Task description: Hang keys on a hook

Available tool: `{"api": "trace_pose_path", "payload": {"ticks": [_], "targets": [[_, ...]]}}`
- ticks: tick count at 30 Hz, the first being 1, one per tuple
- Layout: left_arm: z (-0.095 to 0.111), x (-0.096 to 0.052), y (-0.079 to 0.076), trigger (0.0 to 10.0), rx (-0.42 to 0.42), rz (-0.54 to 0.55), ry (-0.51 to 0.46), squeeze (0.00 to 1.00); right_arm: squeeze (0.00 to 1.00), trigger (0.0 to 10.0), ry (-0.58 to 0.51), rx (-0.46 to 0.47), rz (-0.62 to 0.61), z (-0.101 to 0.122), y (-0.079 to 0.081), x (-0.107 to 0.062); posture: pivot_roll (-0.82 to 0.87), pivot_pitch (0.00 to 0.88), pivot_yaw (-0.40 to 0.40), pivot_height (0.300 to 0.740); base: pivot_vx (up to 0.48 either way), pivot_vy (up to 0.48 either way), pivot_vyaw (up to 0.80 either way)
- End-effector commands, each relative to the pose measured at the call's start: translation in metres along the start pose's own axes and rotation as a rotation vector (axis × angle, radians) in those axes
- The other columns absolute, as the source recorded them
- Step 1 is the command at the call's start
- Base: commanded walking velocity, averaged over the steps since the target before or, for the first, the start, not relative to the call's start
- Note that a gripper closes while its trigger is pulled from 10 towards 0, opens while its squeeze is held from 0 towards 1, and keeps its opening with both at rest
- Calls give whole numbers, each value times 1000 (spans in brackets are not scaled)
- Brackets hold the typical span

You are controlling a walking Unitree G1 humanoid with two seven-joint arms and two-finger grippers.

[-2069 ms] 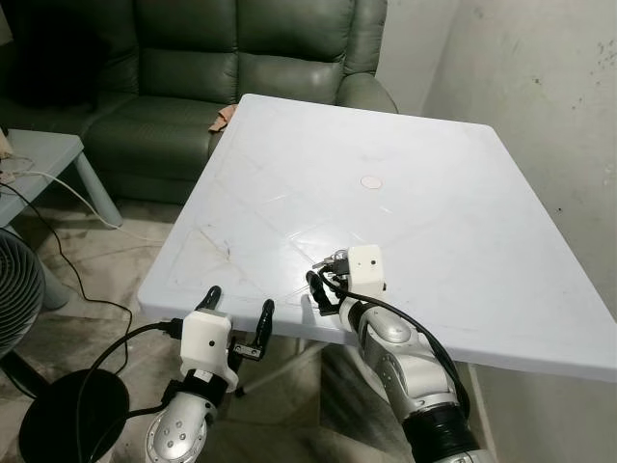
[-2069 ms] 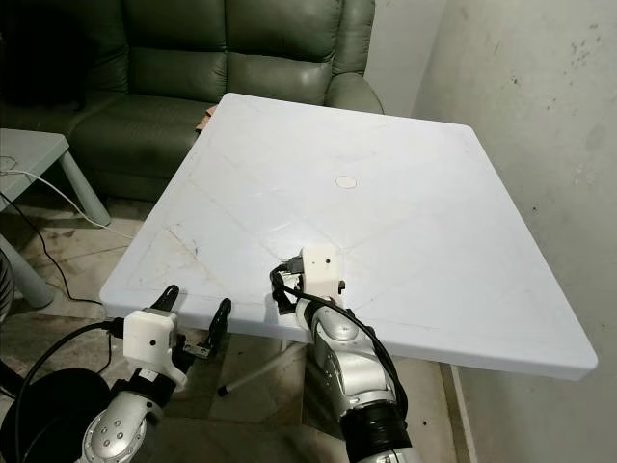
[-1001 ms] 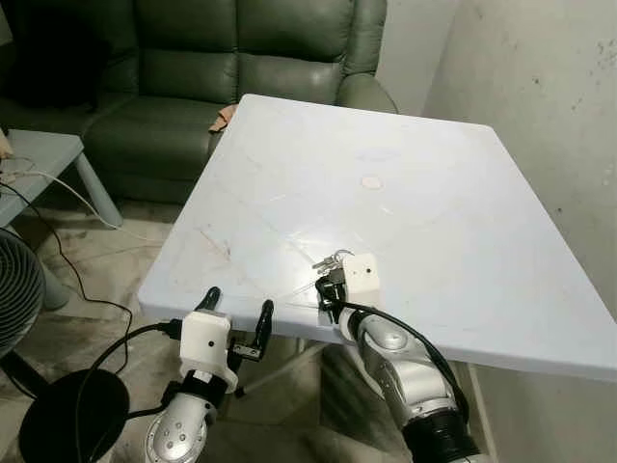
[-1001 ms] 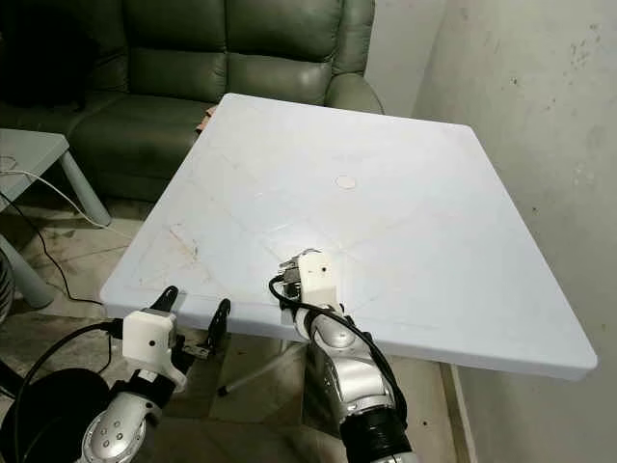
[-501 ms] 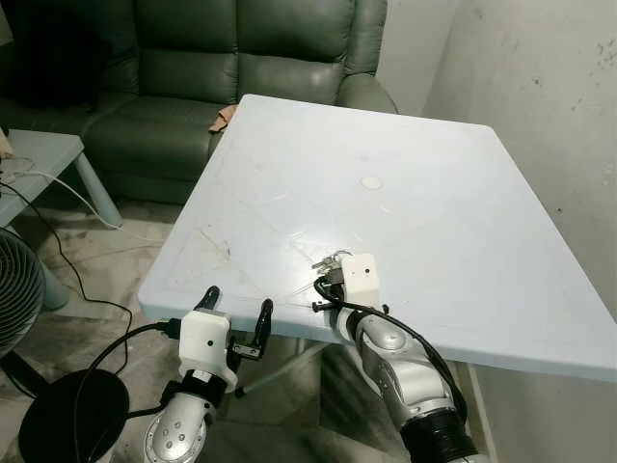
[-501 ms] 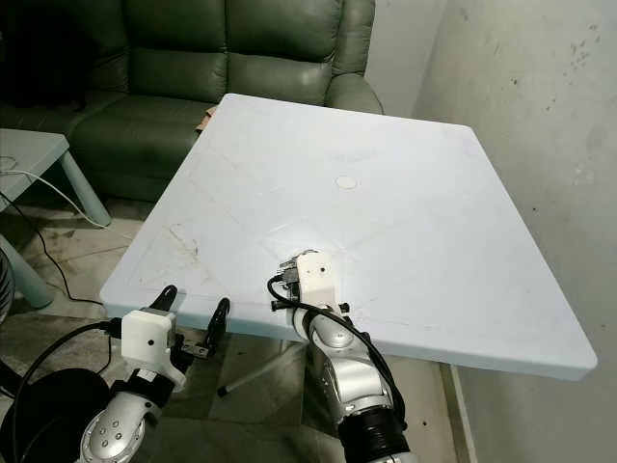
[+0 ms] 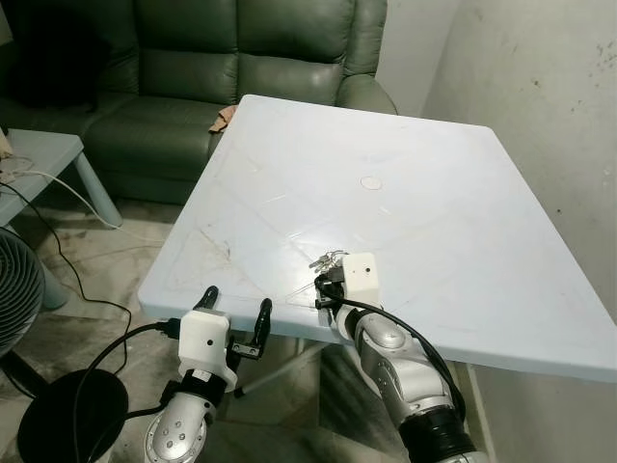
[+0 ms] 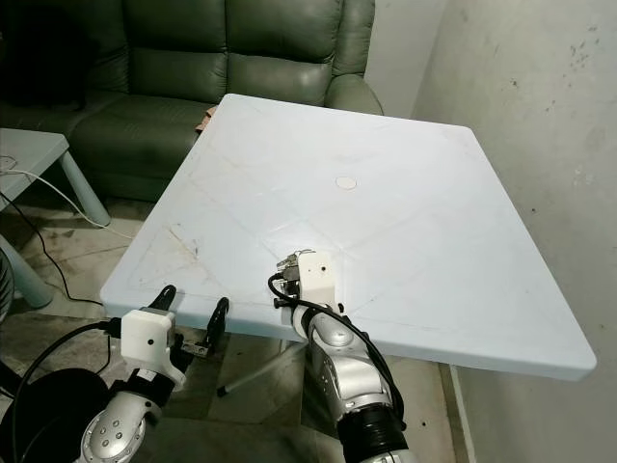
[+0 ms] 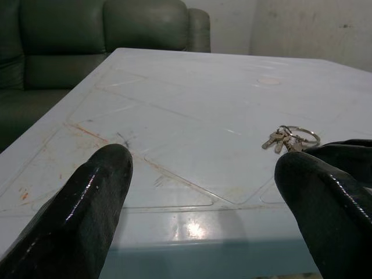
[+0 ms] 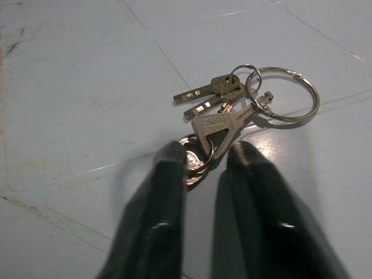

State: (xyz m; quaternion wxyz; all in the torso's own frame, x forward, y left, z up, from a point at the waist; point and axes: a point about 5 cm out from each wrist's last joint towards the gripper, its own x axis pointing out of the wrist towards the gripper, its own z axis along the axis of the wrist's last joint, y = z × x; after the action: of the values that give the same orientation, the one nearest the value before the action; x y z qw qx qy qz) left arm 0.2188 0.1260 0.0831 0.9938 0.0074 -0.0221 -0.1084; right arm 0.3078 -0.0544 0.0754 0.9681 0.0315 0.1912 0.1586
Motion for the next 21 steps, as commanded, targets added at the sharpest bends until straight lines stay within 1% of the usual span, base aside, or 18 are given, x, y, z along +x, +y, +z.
{"api": "trace_pose_path", "payload": {"ticks": [1, 11, 12, 13, 16, 21], "targets": [[2, 2, -2, 10000, 7, -11, -10, 0, 1000, 10000, -33, 3, 2, 8, 0, 1, 6, 0, -84, 740, 0, 0, 0], [2, 2, -2, 10000, 9, -14, -11, 0, 1000, 10000, -49, 13, 8, 11, 0, 2, 7, 0, -83, 740, 0, 0, 0], [3, 2, -2, 10000, 9, -15, -11, 0, 886, 10000, -46, 0, 14, 12, 3, 2, 9, 0, -83, 740, 0, 0, 0], [3, 2, -2, 10000, 10, -15, -11, 0, 0, 10000, -41, -18, 26, 12, 8, 2, 8, 0, -83, 740, 0, 0, 0], [3, 2, -2, 10000, 10, -13, -10, 0, 0, 10000, -36, -25, 36, 11, 12, 2, 9, 0, -83, 740, 0, 0, 0], [3, 2, -2, 10000, 8, -11, -11, 0, 0, 10000, -24, -8, 47, 10, 16, 4, 7, 0, -82, 740, 0, 0, 0]]}}
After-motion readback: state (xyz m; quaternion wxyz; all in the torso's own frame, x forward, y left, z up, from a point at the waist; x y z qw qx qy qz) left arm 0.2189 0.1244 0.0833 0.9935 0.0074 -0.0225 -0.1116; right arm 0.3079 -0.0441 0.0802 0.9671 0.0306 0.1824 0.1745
